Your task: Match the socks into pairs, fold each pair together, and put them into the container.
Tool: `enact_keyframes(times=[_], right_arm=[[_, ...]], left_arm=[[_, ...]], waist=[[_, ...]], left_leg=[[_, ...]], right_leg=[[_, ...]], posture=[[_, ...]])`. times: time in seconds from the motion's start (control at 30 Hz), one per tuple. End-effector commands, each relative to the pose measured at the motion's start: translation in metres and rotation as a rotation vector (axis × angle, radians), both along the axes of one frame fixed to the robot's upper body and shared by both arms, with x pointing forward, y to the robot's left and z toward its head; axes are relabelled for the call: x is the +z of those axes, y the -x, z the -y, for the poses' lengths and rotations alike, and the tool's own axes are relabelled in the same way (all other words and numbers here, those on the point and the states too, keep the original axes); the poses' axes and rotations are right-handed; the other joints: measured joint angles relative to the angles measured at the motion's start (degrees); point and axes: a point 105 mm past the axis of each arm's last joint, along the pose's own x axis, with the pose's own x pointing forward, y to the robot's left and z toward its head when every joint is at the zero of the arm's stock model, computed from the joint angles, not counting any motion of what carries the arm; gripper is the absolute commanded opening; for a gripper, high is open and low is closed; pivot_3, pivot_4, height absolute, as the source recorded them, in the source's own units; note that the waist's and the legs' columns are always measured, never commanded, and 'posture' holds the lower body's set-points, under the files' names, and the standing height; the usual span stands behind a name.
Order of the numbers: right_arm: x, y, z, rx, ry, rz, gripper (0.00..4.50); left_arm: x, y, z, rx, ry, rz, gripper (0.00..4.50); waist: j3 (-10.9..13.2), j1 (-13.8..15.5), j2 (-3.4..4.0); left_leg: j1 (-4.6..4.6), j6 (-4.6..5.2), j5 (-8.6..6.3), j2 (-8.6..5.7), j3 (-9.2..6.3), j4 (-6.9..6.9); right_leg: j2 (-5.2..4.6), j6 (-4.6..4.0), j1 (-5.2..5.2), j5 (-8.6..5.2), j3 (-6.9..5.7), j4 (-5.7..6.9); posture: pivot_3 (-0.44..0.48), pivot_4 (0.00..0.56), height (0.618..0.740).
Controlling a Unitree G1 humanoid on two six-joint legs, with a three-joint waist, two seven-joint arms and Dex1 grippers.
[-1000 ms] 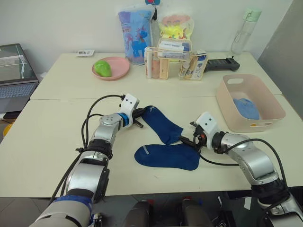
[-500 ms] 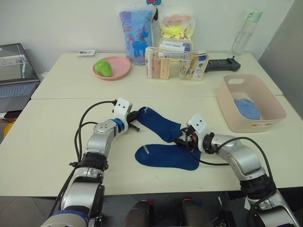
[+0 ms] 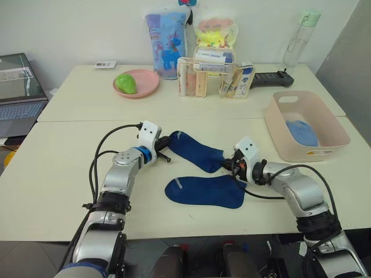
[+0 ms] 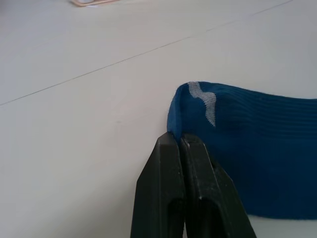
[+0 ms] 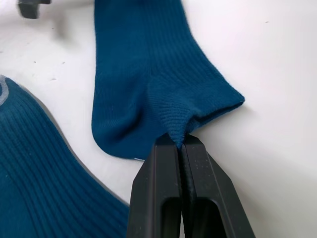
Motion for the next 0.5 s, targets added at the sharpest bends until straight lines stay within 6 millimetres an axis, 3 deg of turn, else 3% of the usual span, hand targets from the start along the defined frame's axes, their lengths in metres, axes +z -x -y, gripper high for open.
enact_keyframes(times=[0.03, 0.23, 0.5], right_arm=[[0.032, 0.007, 0.004, 0.049, -0.075, 0.032, 0.04], [0.048, 0.036, 0.016, 0.166, -0.145, -0.115, 0.04], [0.030, 0.029, 0.018, 0.132, -0.092, -0.136, 0.04]], left_arm=[[0.036, 0.023, 0.011, -0.083, 0.107, 0.093, 0.00], [0.049, 0.065, 0.016, -0.067, 0.270, 0.078, 0.00], [0.010, 0.076, 0.010, 0.126, 0.287, -0.035, 0.00]], waist=[[0.0, 0.0, 0.00], [0.0, 0.3, 0.00], [0.0, 0.5, 0.02]], left_leg=[[0.00, 0.00, 0.00, 0.01, -0.01, 0.00], [0.02, 0.05, -0.03, 0.03, -0.03, -0.01], [0.05, 0.06, -0.03, 0.03, 0.01, -0.01]], right_leg=[[0.00, 0.00, 0.00, 0.00, 0.00, -0.01], [0.00, 0.00, 0.10, 0.00, -0.03, -0.09], [0.00, 0.00, 0.15, 0.00, -0.03, -0.10]], posture=[[0.000, 0.150, 0.740], [0.000, 0.150, 0.740], [0.000, 0.150, 0.740]])
